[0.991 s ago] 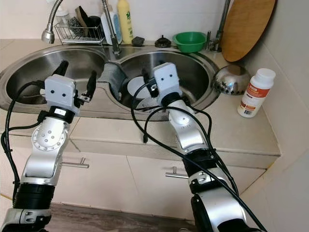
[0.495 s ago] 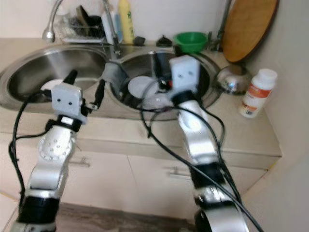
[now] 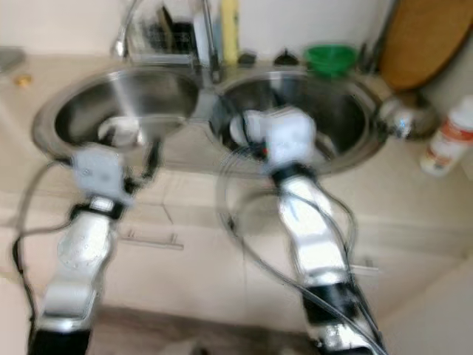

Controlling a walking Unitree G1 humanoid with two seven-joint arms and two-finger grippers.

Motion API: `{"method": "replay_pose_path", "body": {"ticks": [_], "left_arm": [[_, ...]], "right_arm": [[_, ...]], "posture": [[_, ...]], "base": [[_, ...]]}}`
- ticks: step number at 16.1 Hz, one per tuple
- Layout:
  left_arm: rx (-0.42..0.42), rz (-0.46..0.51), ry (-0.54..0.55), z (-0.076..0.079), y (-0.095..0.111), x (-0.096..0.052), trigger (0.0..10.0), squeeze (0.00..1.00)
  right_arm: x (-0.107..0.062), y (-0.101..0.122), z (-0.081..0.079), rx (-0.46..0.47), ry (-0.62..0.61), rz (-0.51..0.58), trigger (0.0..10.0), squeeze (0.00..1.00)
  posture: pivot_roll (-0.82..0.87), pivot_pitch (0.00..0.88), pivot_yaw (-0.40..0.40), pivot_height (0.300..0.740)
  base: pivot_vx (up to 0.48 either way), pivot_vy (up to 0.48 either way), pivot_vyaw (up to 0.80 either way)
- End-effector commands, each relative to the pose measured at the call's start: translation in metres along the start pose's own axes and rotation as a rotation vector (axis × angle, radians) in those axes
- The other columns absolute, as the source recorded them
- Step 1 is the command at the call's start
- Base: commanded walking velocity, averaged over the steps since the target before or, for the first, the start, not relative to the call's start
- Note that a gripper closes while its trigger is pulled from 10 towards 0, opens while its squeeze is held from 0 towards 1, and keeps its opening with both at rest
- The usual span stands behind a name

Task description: Kitchen organization

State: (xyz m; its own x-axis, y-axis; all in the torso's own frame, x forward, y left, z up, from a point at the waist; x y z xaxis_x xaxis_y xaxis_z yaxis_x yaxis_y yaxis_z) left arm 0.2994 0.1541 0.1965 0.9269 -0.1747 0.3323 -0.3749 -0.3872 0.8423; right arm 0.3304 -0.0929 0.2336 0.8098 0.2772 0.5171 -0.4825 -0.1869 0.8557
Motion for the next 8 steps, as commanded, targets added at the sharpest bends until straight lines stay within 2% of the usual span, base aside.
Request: {"method": "replay_pose_path", "body": {"ticks": [1,5,8], "left_arm": [[0.019,0.001,0.019,-0.009,0.002,0.002,10.0,0.0],[0.021,-0.001,0.022,-0.011,0.003,0.001,10.0,0.0],[0.018,-0.003,0.015,-0.008,0.004,0.0,10.0,0.0]], "right_arm": [[0.003,0.01,-0.009,0.017,0.021,0.038,10.0,0.0],[-0.004,0.008,-0.005,-0.024,0.017,0.02,10.0,0.0],[-0.017,0.001,0.002,-0.11,0.03,-0.013,10.0,0.0]], "posture": [[0.06,0.028,0.009,0.74],[0.06,0.031,0.007,0.74],[0.06,0.037,0.005,0.74]], "base": [[0.0,0.48,0.0],[0.0,0.48,0.0],[0.0,0.48,0.0]]}}
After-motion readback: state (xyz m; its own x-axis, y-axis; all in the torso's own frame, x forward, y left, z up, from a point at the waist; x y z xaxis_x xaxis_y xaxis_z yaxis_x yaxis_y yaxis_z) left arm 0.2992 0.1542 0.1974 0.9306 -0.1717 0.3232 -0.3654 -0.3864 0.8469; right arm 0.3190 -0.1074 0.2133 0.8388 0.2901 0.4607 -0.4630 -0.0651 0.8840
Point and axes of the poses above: a point about 5 cm out from each wrist's last joint towards the gripper, its own x axis pointing out of the wrist towards the gripper, its own y axis along the axis of the wrist's last joint, z = x × y, the point moved 3 cm from there along x, pointing out of the wrist towards the gripper, and after that the axes turned 10 degrees about x, right-handed, at the moved point
